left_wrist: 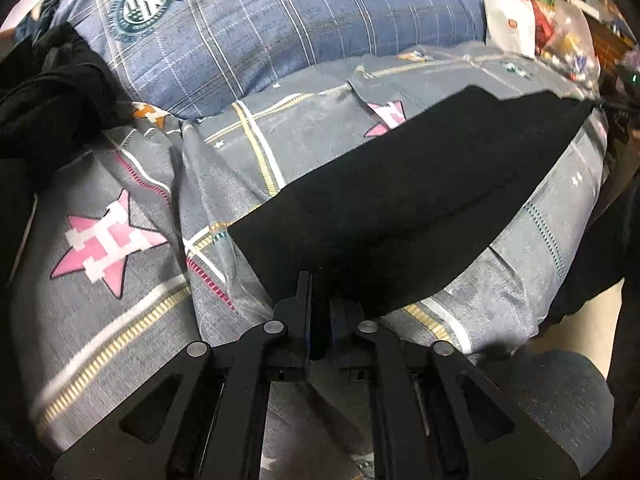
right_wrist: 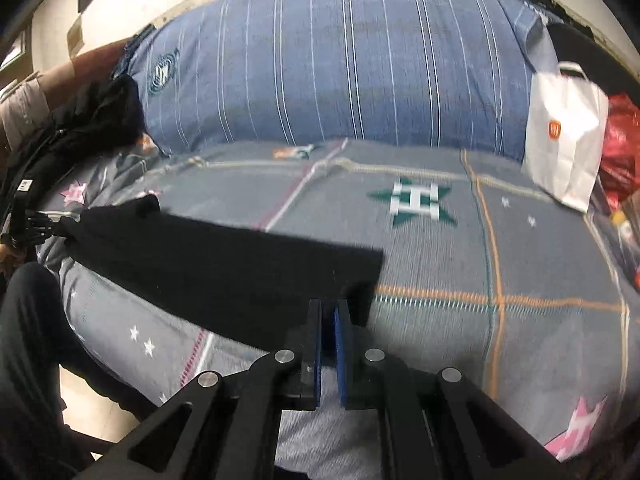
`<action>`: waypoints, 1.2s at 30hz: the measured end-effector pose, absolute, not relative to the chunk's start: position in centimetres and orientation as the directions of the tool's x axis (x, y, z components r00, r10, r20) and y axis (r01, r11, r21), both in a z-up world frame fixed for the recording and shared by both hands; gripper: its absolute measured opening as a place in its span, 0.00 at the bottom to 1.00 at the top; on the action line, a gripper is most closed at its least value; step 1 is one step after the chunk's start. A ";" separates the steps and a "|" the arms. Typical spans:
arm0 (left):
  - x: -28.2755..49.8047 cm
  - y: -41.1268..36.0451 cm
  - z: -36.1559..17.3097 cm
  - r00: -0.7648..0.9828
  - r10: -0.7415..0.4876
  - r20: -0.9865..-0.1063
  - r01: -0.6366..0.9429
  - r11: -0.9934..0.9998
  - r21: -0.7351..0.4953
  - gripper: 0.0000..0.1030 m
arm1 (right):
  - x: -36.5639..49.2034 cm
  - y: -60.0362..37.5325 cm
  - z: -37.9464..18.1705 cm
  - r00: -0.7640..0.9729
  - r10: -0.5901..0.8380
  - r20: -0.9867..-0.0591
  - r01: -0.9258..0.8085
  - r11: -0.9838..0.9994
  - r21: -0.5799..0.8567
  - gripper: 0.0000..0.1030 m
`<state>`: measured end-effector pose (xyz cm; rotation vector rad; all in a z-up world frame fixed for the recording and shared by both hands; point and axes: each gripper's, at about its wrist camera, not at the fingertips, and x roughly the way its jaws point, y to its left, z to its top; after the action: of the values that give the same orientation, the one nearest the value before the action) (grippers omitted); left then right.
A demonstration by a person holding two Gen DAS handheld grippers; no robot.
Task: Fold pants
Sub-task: 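Open the left gripper and withdraw it from the folded pants, then move the left gripper over the edge of the folded black pants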
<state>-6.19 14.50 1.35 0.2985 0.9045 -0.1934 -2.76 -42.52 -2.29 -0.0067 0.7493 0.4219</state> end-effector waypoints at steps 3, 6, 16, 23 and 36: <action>-7.3 15.5 1.4 0.579 -0.089 -0.811 0.277 0.956 0.093 0.16 | -2.8 -42.3 -2.9 0.645 0.359 -0.675 -0.369 0.919 0.136 0.05; -8.7 16.5 1.0 0.560 -0.059 -0.827 0.211 0.975 0.073 0.23 | -3.3 -41.9 -3.4 0.647 0.347 -0.679 -0.386 0.917 0.102 0.05; -8.8 17.5 4.2 0.619 -0.093 -0.780 0.102 0.994 -0.038 0.25 | -4.8 -42.9 -3.0 0.646 0.312 -0.697 -0.356 0.931 0.087 0.10; -2.1 14.2 1.7 0.463 -0.205 -0.863 0.265 0.960 -0.086 0.38 | -5.8 -43.4 0.8 0.751 0.218 -0.623 -0.256 0.966 0.029 0.11; 9.3 15.3 -1.2 0.475 -0.012 -0.880 0.144 0.988 0.064 0.42 | -2.1 -27.8 3.6 0.614 0.457 -0.644 -0.467 0.868 0.170 0.29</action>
<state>9.29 15.28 -1.20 0.1353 1.0725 -0.0955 -2.05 -27.82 3.65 -0.0147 0.7374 0.5320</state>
